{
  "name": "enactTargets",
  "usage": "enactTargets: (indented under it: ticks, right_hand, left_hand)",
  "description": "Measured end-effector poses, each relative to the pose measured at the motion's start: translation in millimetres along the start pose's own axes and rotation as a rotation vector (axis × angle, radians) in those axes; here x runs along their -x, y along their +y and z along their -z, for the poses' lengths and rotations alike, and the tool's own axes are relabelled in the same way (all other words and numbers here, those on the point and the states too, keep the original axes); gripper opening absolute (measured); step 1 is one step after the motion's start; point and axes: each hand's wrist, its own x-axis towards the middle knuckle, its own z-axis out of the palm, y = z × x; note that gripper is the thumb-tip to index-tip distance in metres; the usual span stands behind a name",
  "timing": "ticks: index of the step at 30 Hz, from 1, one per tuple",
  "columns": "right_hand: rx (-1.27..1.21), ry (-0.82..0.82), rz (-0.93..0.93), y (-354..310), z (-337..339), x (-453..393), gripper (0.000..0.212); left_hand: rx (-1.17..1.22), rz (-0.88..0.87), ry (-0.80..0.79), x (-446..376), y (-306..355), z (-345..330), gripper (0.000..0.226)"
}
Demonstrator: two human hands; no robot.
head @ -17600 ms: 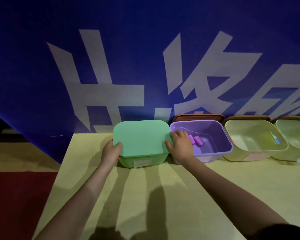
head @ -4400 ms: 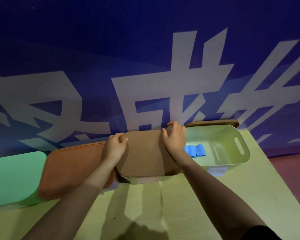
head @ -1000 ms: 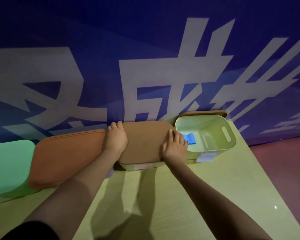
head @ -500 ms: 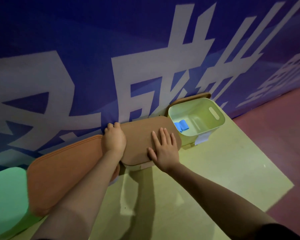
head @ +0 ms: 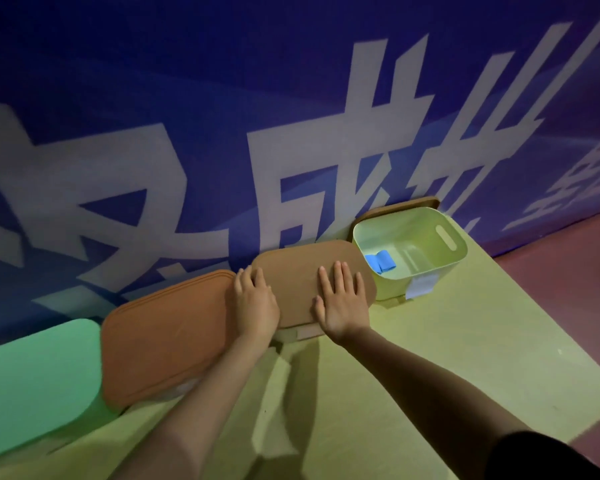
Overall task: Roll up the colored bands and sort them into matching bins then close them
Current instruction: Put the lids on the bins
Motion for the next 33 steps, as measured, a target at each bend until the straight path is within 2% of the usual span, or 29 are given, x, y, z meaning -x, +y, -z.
enactTargets:
  ticks: [3,5,7,10,12,14,16,18,20,24,25,29,33]
  right_hand:
    - [0.017,-0.062,0.027,2,2,1,0.077]
    - [0.03,-0.082,0.057,6,7,2,0.08]
    - [0.05,-0.088,0.119,17,10,2,0.083]
    - [0.097,-0.093,0.254,39,14,-6,0.079]
    - [0.106,-0.106,0.329,52,18,-11,0.074]
    - [0.099,-0.119,0.379,62,21,-13,0.075]
    - [0.08,-0.142,0.409,67,22,-15,0.071]
    - [0.068,-0.165,0.439,72,23,-18,0.069]
    - [0.067,-0.184,0.472,78,24,-21,0.071]
    - [0.038,-0.146,0.538,90,19,-23,0.098]
    - [0.025,-0.131,0.542,91,17,-24,0.098]
    - [-0.003,-0.029,0.538,90,7,-26,0.069]
    - [-0.004,0.03,0.553,91,-5,-26,0.062]
  left_hand:
    - [0.198,0.112,0.184,56,18,1,0.021]
    - [0.366,0.326,0.229,82,35,-1,0.004]
    - [0.479,0.542,0.238,87,48,-7,0.016]
    - [0.624,0.725,0.296,72,66,-4,0.038]
    - [0.708,0.87,0.32,63,78,-2,0.038]
    - [0.79,0.997,0.271,61,83,-12,0.036]
    - [0.847,1.101,0.224,64,83,-22,0.045]
    - [0.905,1.102,0.232,66,80,-27,0.053]
    - [0.884,1.022,0.227,65,73,-28,0.054]
    - [0.903,0.971,0.197,60,55,-30,0.051]
    - [0.934,0.972,0.206,58,52,-31,0.052]
    - [0.985,1.015,0.334,52,48,-41,0.049]
    - [0.985,1.064,0.42,51,52,-46,0.045]
